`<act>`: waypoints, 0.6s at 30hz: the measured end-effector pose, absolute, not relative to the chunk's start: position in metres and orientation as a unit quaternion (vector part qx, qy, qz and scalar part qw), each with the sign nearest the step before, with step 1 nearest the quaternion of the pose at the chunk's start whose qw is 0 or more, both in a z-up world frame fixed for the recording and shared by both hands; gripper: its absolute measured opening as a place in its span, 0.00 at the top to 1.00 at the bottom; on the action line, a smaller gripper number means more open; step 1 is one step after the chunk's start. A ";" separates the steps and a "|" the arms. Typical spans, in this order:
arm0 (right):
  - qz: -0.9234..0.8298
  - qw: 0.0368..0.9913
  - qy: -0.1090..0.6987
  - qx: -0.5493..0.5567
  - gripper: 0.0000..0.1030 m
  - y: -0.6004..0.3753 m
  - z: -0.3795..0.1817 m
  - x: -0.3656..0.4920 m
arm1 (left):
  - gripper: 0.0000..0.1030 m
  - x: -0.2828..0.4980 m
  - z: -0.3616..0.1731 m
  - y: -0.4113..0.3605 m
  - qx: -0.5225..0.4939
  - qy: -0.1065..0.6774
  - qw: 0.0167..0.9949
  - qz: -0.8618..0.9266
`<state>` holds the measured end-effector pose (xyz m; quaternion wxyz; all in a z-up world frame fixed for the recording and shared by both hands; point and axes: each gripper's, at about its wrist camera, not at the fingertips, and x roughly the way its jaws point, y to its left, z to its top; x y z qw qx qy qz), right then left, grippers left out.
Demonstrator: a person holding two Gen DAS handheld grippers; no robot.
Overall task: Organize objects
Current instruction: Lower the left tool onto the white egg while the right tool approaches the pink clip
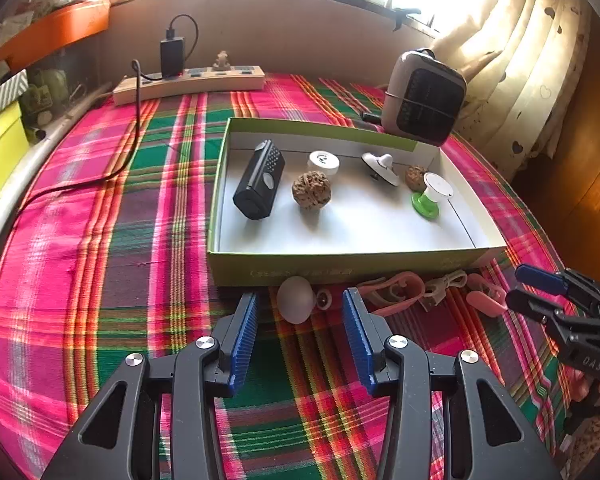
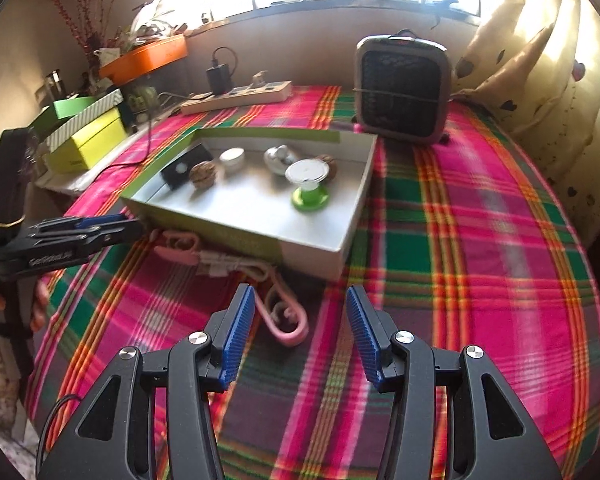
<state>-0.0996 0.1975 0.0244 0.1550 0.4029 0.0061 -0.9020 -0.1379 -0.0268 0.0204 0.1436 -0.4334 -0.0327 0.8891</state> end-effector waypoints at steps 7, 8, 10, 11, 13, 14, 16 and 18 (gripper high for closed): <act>-0.892 0.174 0.018 0.418 0.52 0.185 0.014 -0.102 | 0.60 -0.138 0.018 -0.019 -0.438 -0.029 0.156 0.885; -0.890 0.176 0.020 0.420 0.52 0.183 0.012 -0.102 | 0.60 -0.138 0.017 -0.018 -0.438 -0.027 0.156 0.885; -0.886 0.185 0.023 0.424 0.52 0.179 0.010 -0.100 | 0.60 -0.137 0.017 -0.018 -0.440 -0.027 0.159 0.884; -0.885 0.187 0.025 0.425 0.52 0.178 0.009 -0.100 | 0.60 -0.136 0.017 -0.018 -0.440 -0.028 0.161 0.883; -0.883 0.193 0.029 0.427 0.52 0.176 0.008 -0.099 | 0.60 -0.134 0.017 -0.017 -0.440 -0.030 0.168 0.882; -0.882 0.195 0.031 0.427 0.52 0.175 0.008 -0.098 | 0.60 -0.133 0.017 -0.017 -0.440 -0.029 0.171 0.881; -0.882 0.197 0.033 0.428 0.52 0.175 0.008 -0.098 | 0.60 -0.130 0.017 -0.015 -0.440 -0.024 0.176 0.880; -0.883 0.192 0.035 0.428 0.52 0.176 0.008 -0.099 | 0.60 -0.127 0.017 -0.014 -0.439 -0.017 0.183 0.880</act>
